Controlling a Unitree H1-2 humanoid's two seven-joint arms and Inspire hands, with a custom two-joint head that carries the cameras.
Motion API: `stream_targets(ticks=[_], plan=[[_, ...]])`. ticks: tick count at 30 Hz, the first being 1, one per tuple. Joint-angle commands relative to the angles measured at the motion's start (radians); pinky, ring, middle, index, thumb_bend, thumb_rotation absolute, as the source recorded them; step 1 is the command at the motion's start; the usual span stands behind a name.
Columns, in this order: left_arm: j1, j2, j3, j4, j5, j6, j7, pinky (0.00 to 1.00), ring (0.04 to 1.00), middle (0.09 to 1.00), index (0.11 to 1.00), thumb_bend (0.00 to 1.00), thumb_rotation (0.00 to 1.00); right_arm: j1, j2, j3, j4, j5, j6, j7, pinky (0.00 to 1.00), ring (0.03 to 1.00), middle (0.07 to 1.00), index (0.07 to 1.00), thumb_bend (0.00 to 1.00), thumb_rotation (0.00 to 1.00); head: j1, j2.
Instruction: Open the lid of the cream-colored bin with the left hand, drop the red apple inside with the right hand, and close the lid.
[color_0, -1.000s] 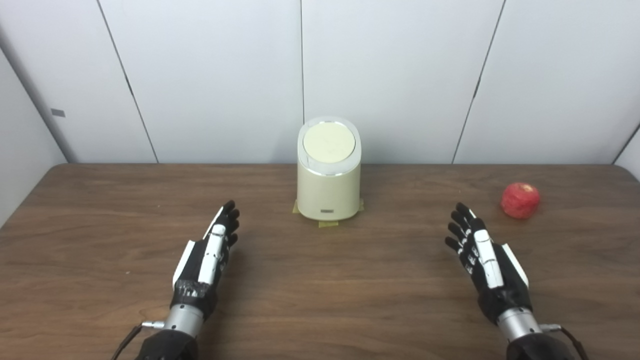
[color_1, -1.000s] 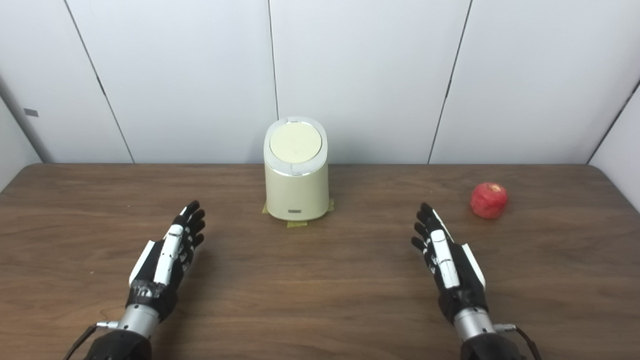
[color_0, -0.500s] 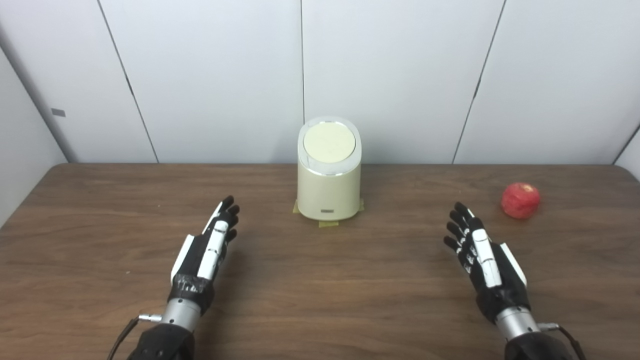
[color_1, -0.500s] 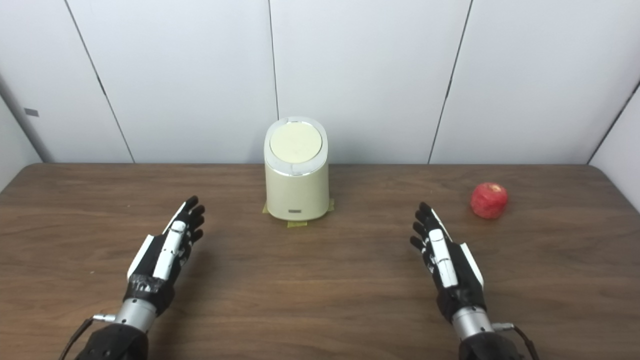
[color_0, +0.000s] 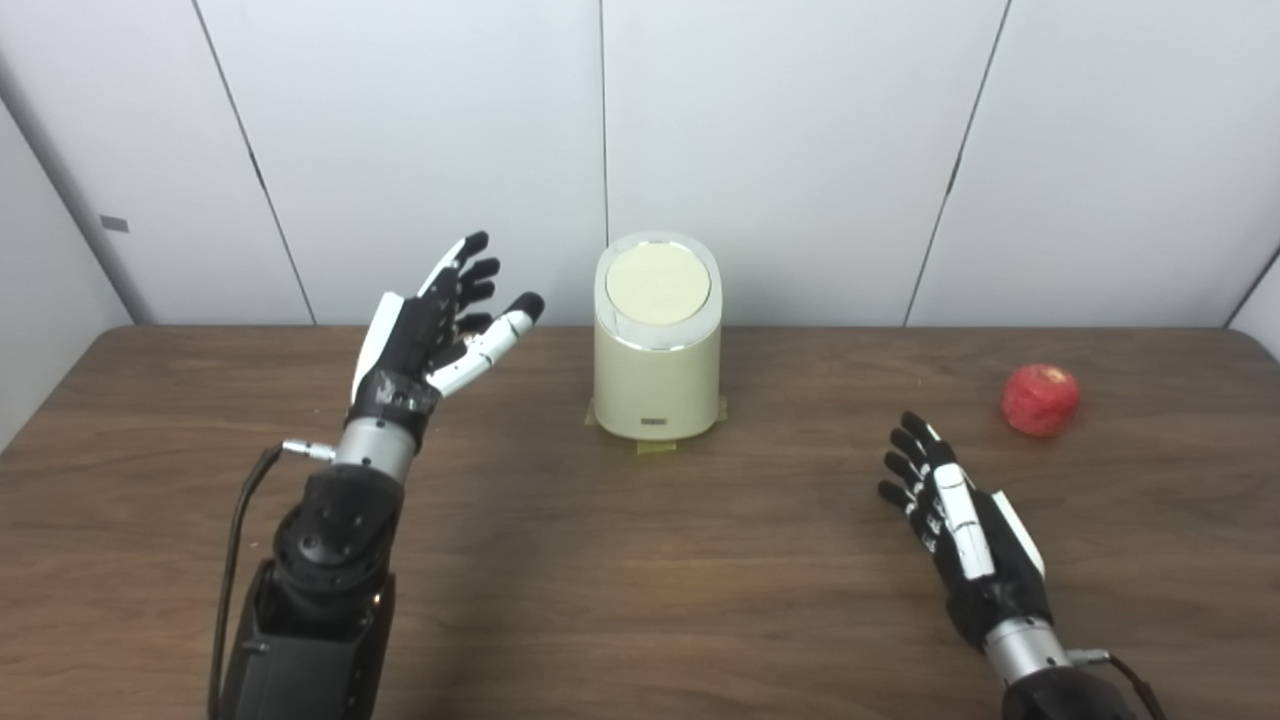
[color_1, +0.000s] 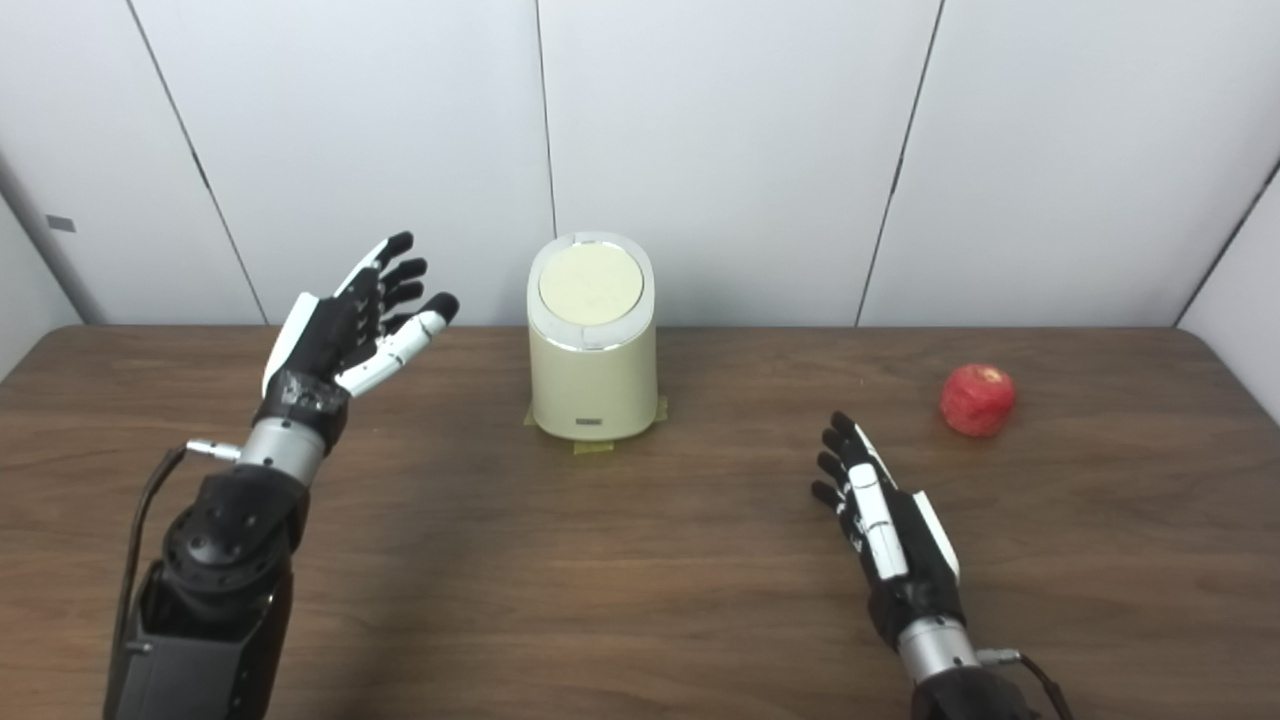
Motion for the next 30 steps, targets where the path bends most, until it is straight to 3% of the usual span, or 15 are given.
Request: stream_targets(ticks=[1, 5, 9, 12, 18, 22, 30], plan=[[-0.106, 0.027, -0.011, 0.018, 0.037, 0.001, -0.012, 0.84, 0.882, 0.905, 0.956, 0.8, 0.46, -0.032, 0.004, -0.001, -0.015, 0.003, -0.046, -0.003, 0.9, 0.951, 0.956, 0.949, 0.59, 0.95, -0.001, 0.001], [-0.202, 0.027, -0.018, 0.096, 0.046, 0.005, -0.049, 0.83, 0.899, 0.927, 0.959, 0.85, 0.39, -0.034, 0.009, -0.002, -0.008, 0.009, -0.057, 0.005, 0.9, 0.952, 0.962, 0.955, 0.59, 0.95, -0.003, -0.001], [-0.294, 0.035, -0.036, 0.179, 0.057, 0.005, -0.081, 0.81, 0.899, 0.914, 0.926, 0.84, 0.2, -0.033, 0.015, 0.002, -0.008, 0.0, -0.06, -0.001, 0.89, 0.942, 0.958, 0.955, 0.59, 0.95, -0.006, -0.002], [-0.354, 0.037, -0.053, 0.237, 0.082, 0.005, -0.102, 0.8, 0.887, 0.9, 0.914, 0.85, 0.13, -0.032, 0.019, 0.005, -0.014, -0.003, -0.056, -0.003, 0.88, 0.938, 0.956, 0.953, 0.59, 0.95, -0.01, -0.002], [-0.477, 0.036, -0.11, 0.392, 0.15, 0.0, -0.15, 0.75, 0.869, 0.915, 0.925, 0.88, 0.13, -0.029, 0.025, 0.015, -0.033, -0.022, -0.04, -0.014, 0.9, 0.934, 0.951, 0.955, 0.58, 0.97, -0.019, 0.002], [-0.538, 0.046, -0.17, 0.489, 0.176, -0.04, -0.161, 0.71, 0.85, 0.91, 0.933, 0.9, 0.11, -0.029, 0.029, 0.02, -0.041, -0.035, -0.036, -0.019, 0.93, 0.939, 0.946, 0.956, 0.59, 0.98, -0.027, 0.003], [-0.618, 0.045, -0.278, 0.618, 0.249, -0.109, -0.164, 0.75, 0.903, 0.947, 0.949, 0.92, 0.07, -0.029, 0.032, 0.027, -0.054, -0.051, -0.027, -0.025, 0.93, 0.939, 0.946, 0.962, 0.61, 0.99, -0.037, 0.005]])
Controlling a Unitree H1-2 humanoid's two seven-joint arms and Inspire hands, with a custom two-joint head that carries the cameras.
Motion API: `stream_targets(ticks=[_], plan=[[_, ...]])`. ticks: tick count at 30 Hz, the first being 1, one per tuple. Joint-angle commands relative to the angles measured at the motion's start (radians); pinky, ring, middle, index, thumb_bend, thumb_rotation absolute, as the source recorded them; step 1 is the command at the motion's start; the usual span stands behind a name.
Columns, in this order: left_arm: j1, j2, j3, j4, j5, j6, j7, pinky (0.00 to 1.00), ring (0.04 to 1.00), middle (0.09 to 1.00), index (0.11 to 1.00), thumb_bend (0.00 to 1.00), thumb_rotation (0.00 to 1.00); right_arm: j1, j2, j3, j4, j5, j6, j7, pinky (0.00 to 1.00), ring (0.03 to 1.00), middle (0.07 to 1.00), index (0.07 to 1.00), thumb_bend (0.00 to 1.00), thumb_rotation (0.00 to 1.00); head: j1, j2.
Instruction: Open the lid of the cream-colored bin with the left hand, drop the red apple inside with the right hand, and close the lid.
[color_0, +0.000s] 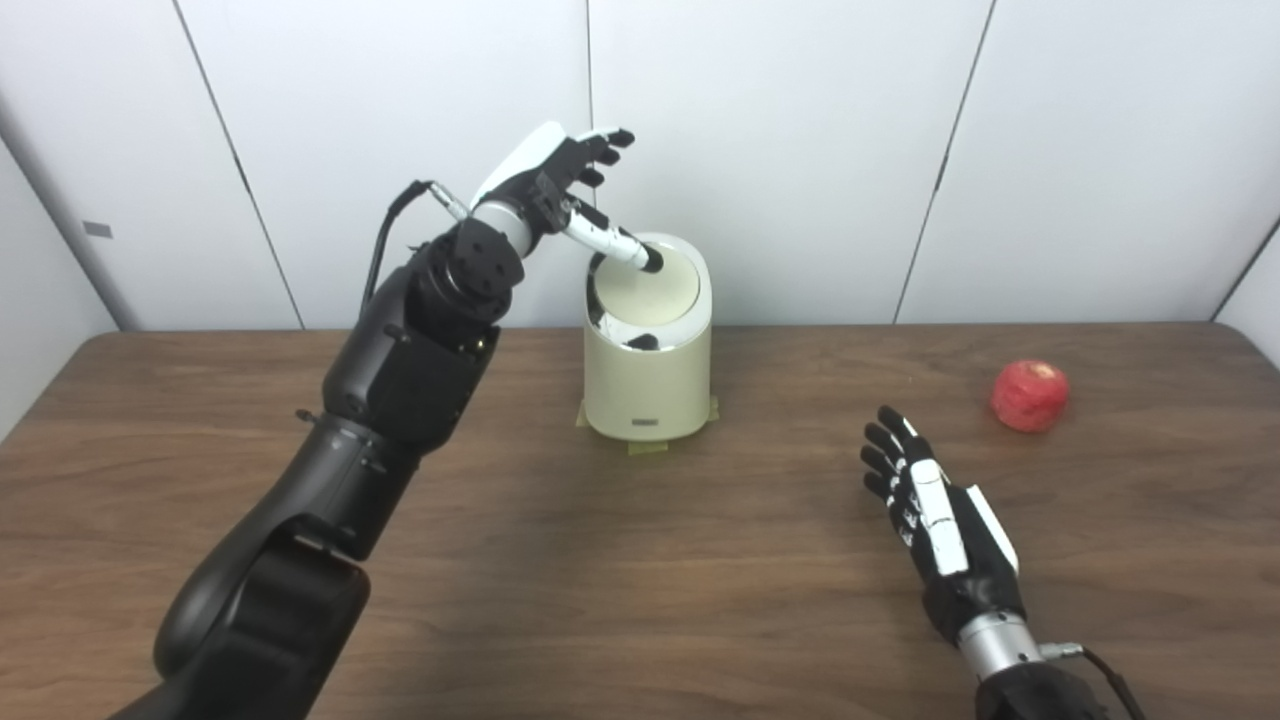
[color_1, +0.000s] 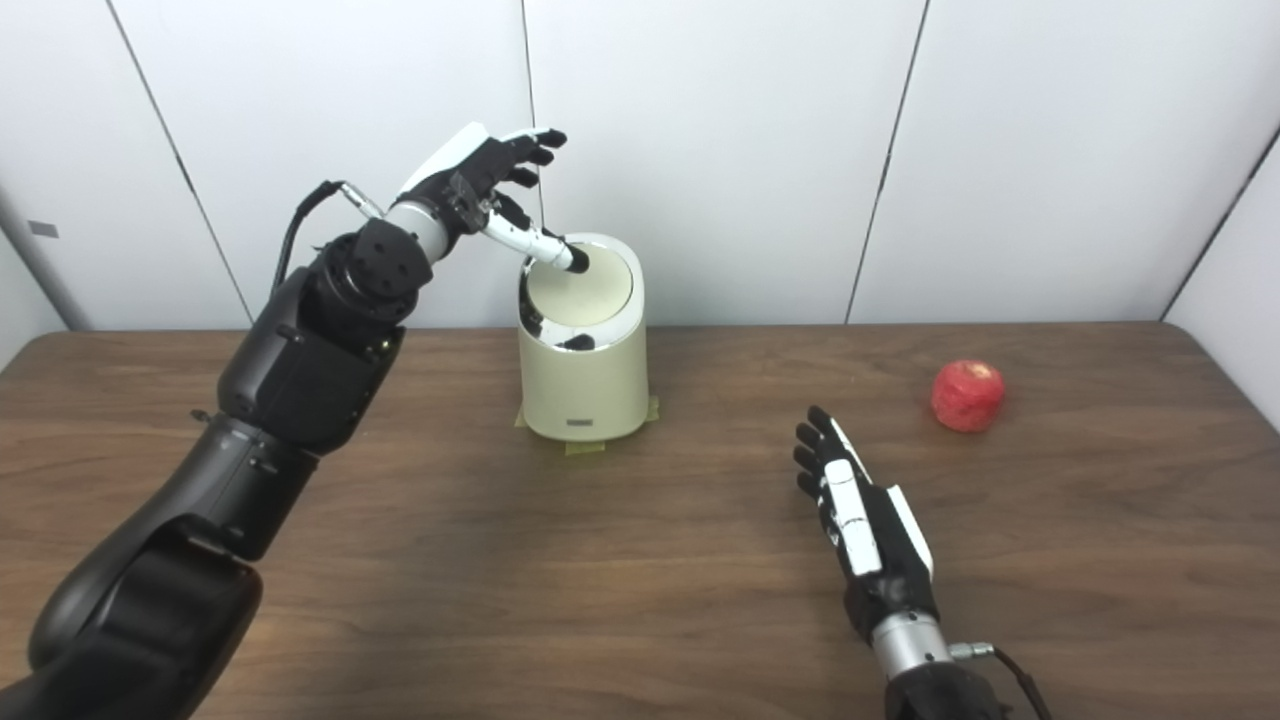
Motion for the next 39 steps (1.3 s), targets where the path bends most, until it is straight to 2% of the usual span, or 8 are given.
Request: stream_targets(ticks=[1, 4, 7, 11, 21, 28, 31, 39], plan=[[-0.099, 0.019, -0.028, 0.007, 0.056, -0.065, 0.025, 0.75, 0.902, 0.937, 0.942, 0.93, 0.08, -0.03, 0.003, 0.003, -0.042, -0.006, -0.011, -0.006, 0.93, 0.938, 0.945, 0.961, 0.61, 0.99, -0.003, 0.001], [-0.122, 0.023, -0.084, 0.042, 0.124, -0.103, 0.038, 0.75, 0.906, 0.932, 0.934, 0.95, 0.09, -0.031, 0.009, 0.005, -0.049, -0.007, -0.006, -0.011, 0.93, 0.934, 0.941, 0.958, 0.61, 0.99, -0.011, 0.005], [-0.144, 0.029, -0.136, 0.075, 0.188, -0.148, 0.04, 0.7, 0.856, 0.907, 0.911, 0.97, 0.08, -0.031, 0.013, 0.005, -0.056, -0.006, -0.001, -0.015, 0.91, 0.928, 0.939, 0.958, 0.6, 0.98, -0.014, 0.007], [-0.164, 0.031, -0.173, 0.101, 0.249, -0.184, 0.044, 0.75, 0.874, 0.903, 0.899, 0.97, 0.04, -0.033, 0.018, 0.005, -0.062, -0.009, 0.01, -0.023, 0.91, 0.93, 0.937, 0.956, 0.6, 0.99, -0.018, 0.011], [-0.166, 0.014, -0.167, 0.109, 0.284, -0.213, 0.024, 0.76, 0.882, 0.895, 0.902, 0.97, 0.02, -0.031, 0.026, 0.013, -0.087, -0.016, 0.034, -0.029, 0.9, 0.924, 0.935, 0.954, 0.6, 0.99, -0.017, 0.018], [-0.15, 0.015, -0.177, 0.08, 0.309, -0.192, -0.005, 0.74, 0.913, 0.929, 0.917, 0.96, 0.01, -0.026, 0.034, 0.017, -0.11, -0.019, 0.052, -0.03, 0.89, 0.925, 0.934, 0.955, 0.6, 0.99, -0.019, 0.025], [-0.139, 0.023, -0.183, 0.071, 0.317, -0.215, -0.008, 0.74, 0.907, 0.921, 0.904, 0.97, 0.02, -0.025, 0.037, 0.015, -0.115, -0.016, 0.056, -0.031, 0.89, 0.926, 0.932, 0.955, 0.6, 0.99, -0.021, 0.027], [-0.109, 0.021, -0.241, 0.081, 0.397, -0.262, 0.003, 0.79, 0.886, 0.901, 0.895, 0.97, 0.04, -0.024, 0.041, 0.013, -0.121, -0.014, 0.064, -0.034, 0.89, 0.925, 0.93, 0.953, 0.61, 0.99, -0.029, 0.033]])
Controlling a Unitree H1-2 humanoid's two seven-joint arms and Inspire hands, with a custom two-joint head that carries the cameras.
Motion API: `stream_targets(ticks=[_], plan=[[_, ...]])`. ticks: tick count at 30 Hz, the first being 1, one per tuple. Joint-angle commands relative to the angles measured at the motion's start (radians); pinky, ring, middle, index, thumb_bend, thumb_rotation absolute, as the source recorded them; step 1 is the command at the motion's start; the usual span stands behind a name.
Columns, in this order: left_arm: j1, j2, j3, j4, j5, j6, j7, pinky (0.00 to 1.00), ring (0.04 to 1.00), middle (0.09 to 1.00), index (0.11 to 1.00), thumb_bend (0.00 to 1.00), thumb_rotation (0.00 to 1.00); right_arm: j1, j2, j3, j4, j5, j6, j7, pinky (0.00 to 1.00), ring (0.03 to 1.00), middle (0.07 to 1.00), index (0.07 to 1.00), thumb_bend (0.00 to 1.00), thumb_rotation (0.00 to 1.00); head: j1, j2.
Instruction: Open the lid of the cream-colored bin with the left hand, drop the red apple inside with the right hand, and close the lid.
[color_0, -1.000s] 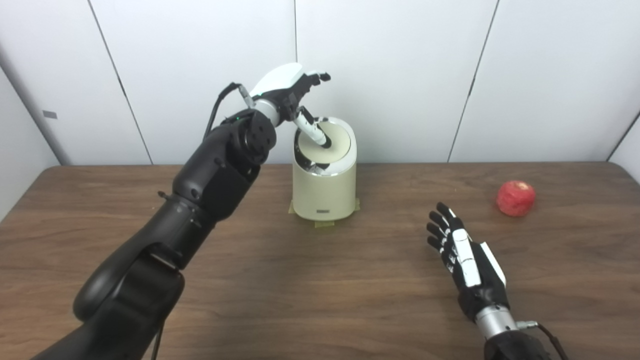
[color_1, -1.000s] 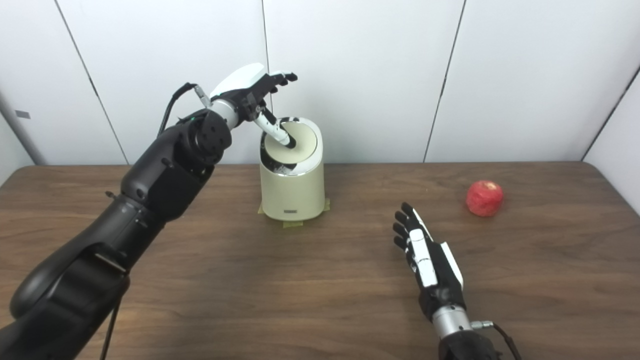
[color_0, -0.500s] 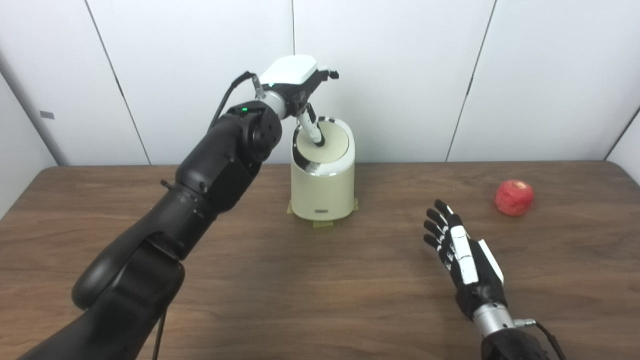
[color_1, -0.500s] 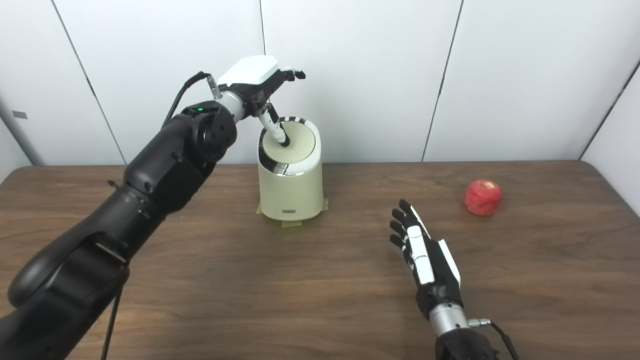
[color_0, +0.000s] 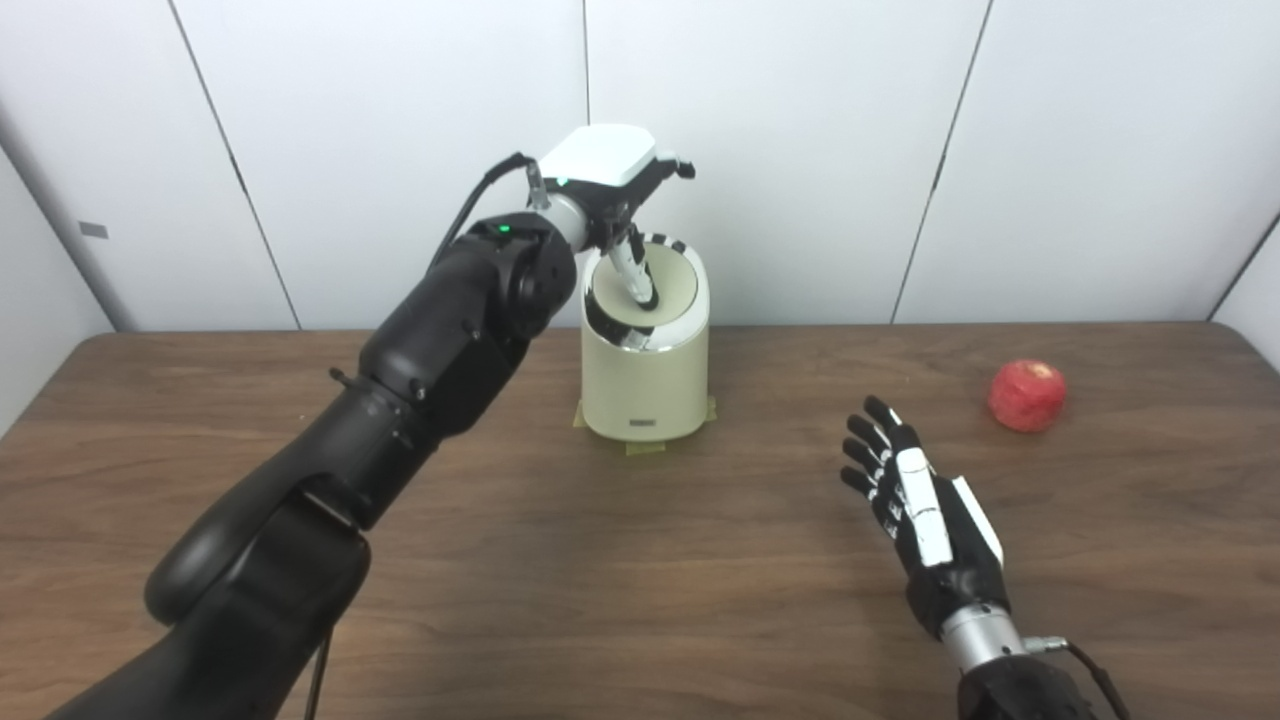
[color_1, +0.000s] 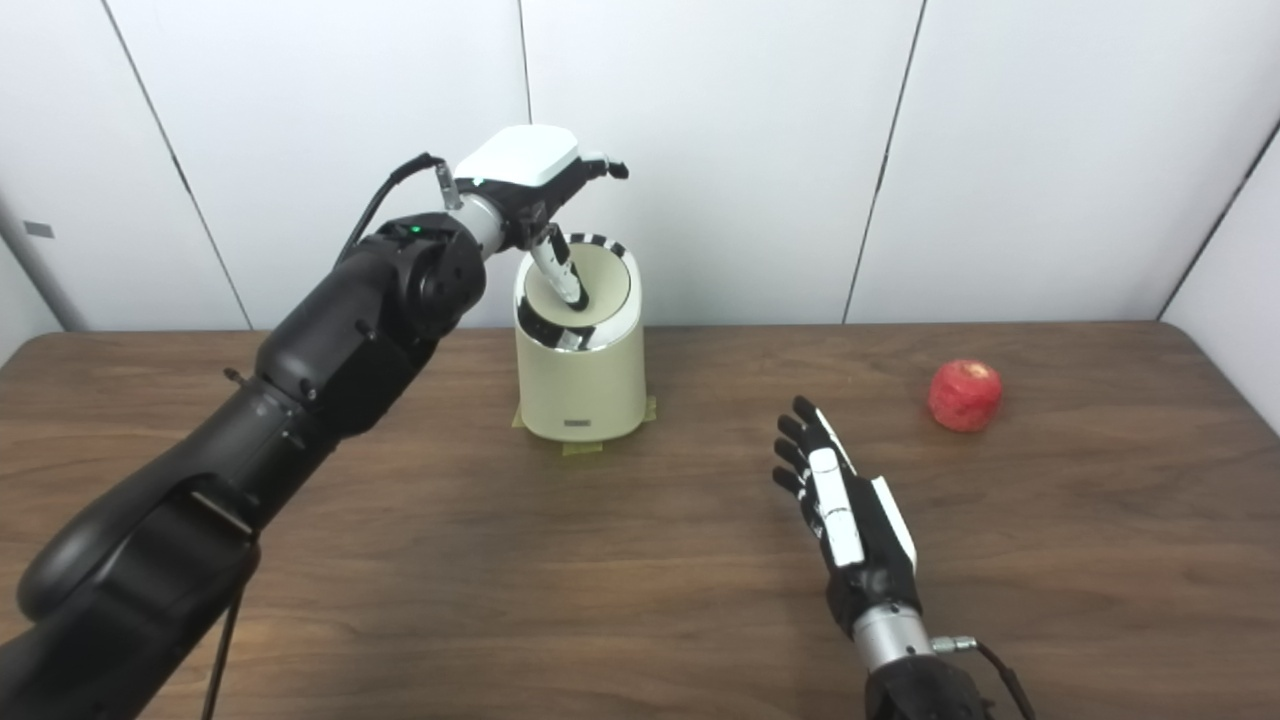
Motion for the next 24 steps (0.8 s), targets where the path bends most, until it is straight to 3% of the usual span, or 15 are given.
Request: stream_targets(ticks=[1, 6, 11, 16, 24], plan=[[-0.032, 0.009, -0.022, -0.01, 0.05, -0.033, 0.033, 0.79, 0.878, 0.89, 0.89, 0.98, 0.04, -0.025, 0.005, -0.003, -0.045, 0.002, -0.015, -0.006, 0.89, 0.925, 0.931, 0.954, 0.61, 0.99, 0.0, 0.001], [-0.003, 0.007, -0.065, -0.014, 0.108, -0.055, 0.035, 0.84, 0.897, 0.897, 0.901, 0.96, 0.03, -0.024, 0.004, -0.003, -0.052, 0.003, -0.014, -0.006, 0.89, 0.926, 0.932, 0.956, 0.61, 1.0, -0.002, 0.007], [0.008, 0.014, -0.058, -0.028, 0.12, -0.066, 0.024, 0.85, 0.897, 0.897, 0.903, 0.95, 0.02, -0.026, 0.004, -0.005, -0.063, 0.008, -0.009, -0.005, 0.88, 0.926, 0.931, 0.958, 0.61, 1.0, -0.004, 0.009], [-0.002, 0.018, 0.016, -0.091, 0.069, -0.034, -0.025, 0.79, 0.893, 0.897, 0.897, 0.95, 0.02, -0.027, 0.003, -0.005, -0.064, 0.005, -0.003, -0.007, 0.88, 0.934, 0.937, 0.958, 0.62, 1.0, -0.009, 0.011], [-0.041, 0.053, 0.169, -0.359, -0.031, 0.127, -0.233, 0.72, 0.874, 0.899, 0.879, 0.92, 0.0, -0.03, 0.003, -0.008, -0.068, 0.009, 0.007, -0.007, 0.88, 0.932, 0.935, 0.956, 0.62, 1.0, -0.011, 0.009]])
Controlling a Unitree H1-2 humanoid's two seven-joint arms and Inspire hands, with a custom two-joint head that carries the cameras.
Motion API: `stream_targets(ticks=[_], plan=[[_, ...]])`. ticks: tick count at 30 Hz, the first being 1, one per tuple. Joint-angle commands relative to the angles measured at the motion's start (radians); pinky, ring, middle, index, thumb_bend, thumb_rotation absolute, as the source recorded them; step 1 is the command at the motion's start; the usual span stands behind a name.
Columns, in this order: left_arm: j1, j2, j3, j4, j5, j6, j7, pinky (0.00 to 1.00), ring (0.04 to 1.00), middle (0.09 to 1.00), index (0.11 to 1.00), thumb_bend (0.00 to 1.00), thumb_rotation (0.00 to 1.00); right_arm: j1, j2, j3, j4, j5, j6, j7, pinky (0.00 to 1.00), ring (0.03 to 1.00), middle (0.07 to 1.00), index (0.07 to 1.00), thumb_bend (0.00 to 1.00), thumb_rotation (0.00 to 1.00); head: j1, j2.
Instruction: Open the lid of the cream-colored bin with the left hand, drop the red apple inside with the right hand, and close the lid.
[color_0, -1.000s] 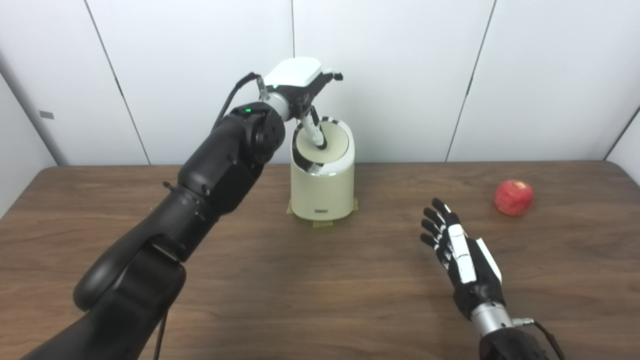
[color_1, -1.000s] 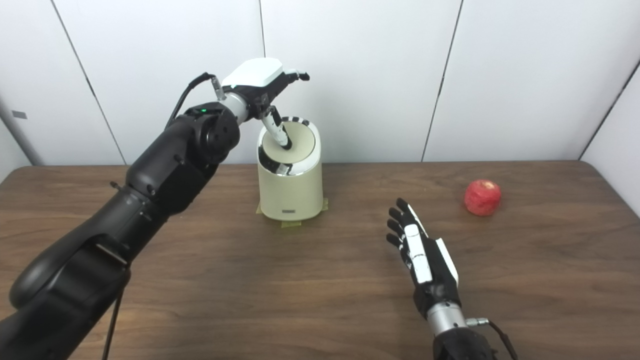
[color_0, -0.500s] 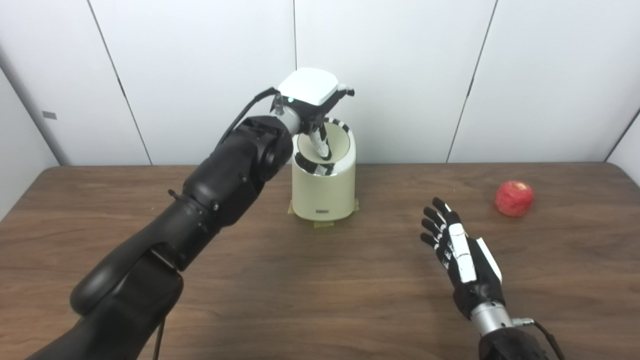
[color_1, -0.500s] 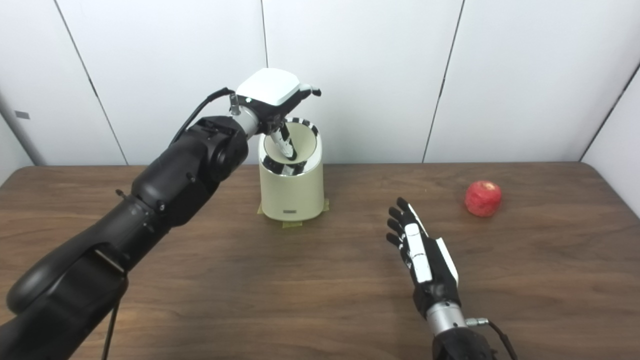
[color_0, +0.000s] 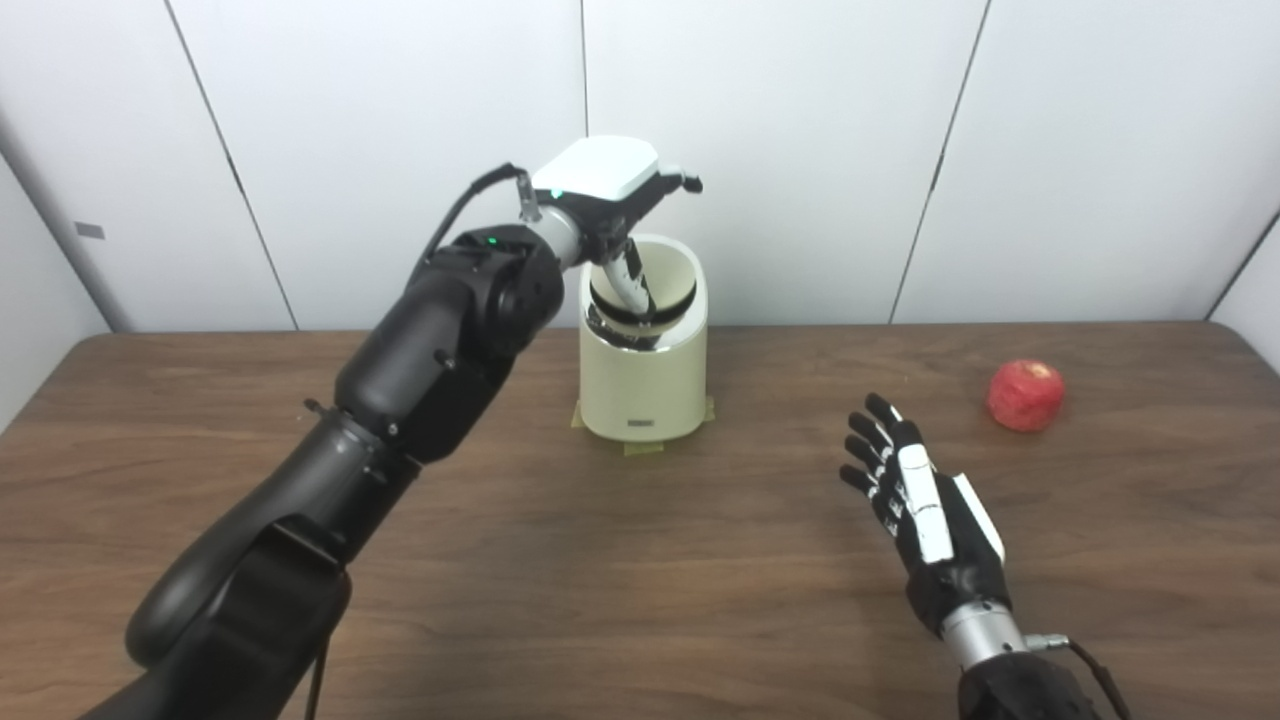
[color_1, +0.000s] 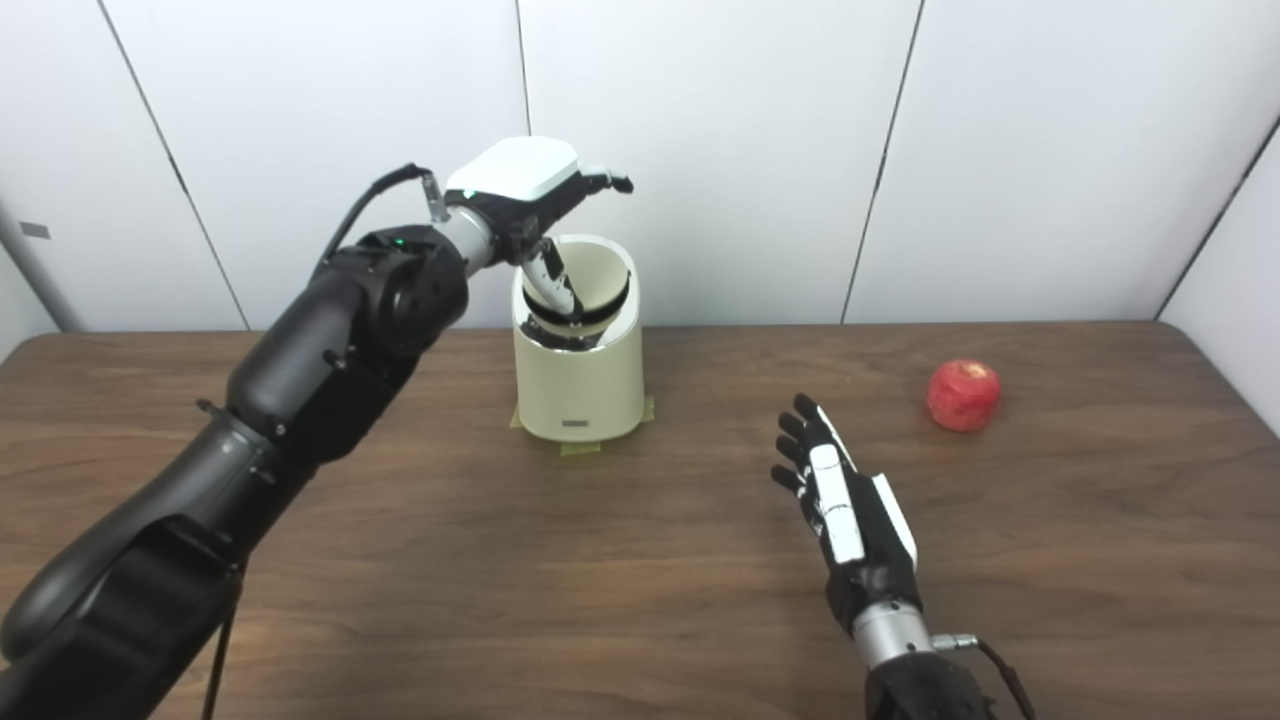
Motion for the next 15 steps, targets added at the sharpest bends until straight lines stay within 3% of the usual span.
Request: stream_targets(ticks=[1, 7, 11, 15], plan=[[-0.096, 0.032, 0.05, -0.08, -0.027, 0.048, -0.041, 0.73, 0.883, 0.901, 0.871, 0.91, 0.0, -0.031, 0.002, -0.007, -0.039, 0.01, -0.016, -0.002, 0.89, 0.932, 0.935, 0.955, 0.62, 1.0, 0.001, -0.001], [-0.115, 0.082, 0.111, -0.201, -0.073, 0.113, -0.118, 0.69, 0.853, 0.875, 0.822, 0.9, 0.0, -0.033, 0.003, -0.008, -0.035, 0.012, -0.012, -0.003, 0.88, 0.932, 0.935, 0.951, 0.59, 0.99, -0.001, -0.015], [-0.05, 0.114, 0.165, -0.281, -0.109, 0.094, -0.068, 0.65, 0.811, 0.838, 0.81, 0.87, 0.0, -0.033, -0.003, -0.001, -0.034, -0.001, -0.02, -0.003, 0.87, 0.925, 0.931, 0.949, 0.57, 1.0, -0.008, -0.025], [0.062, 0.132, 0.226, -0.389, -0.102, 0.125, -0.024, 0.75, 0.849, 0.854, 0.813, 0.77, 0.02, -0.034, -0.009, -0.002, -0.037, 0.0, -0.02, 0.002, 0.86, 0.919, 0.931, 0.949, 0.56, 1.0, -0.008, -0.027]])
